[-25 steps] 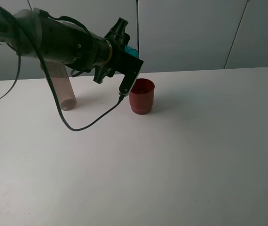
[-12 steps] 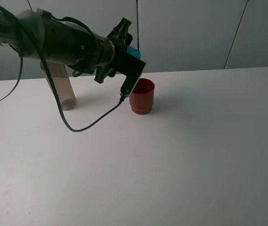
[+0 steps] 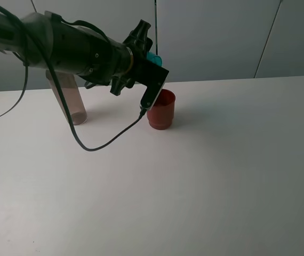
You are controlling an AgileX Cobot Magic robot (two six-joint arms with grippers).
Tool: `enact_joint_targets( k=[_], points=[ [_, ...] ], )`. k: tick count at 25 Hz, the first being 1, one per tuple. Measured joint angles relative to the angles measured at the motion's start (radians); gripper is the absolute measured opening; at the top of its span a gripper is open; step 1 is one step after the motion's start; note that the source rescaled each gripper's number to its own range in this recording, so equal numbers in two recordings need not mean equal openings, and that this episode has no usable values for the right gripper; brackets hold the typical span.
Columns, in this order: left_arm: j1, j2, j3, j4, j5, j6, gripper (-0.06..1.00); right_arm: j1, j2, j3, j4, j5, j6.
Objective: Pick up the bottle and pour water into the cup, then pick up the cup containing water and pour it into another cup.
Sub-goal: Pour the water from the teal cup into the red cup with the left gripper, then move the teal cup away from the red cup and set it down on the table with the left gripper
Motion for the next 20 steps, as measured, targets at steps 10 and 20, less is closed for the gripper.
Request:
enact_joint_targets(
  k=[10,20],
  points=[
    [0.000,-0.007,0.000,-0.113,-0.094,-0.391,0.20,0.000,0.000,0.000,0.000,0.000,0.000],
    [0.000,-0.158,0.020,-0.439,-0.385,-0.505,0.20,0.000,0.000,0.000,0.000,0.000,0.000]
  ],
)
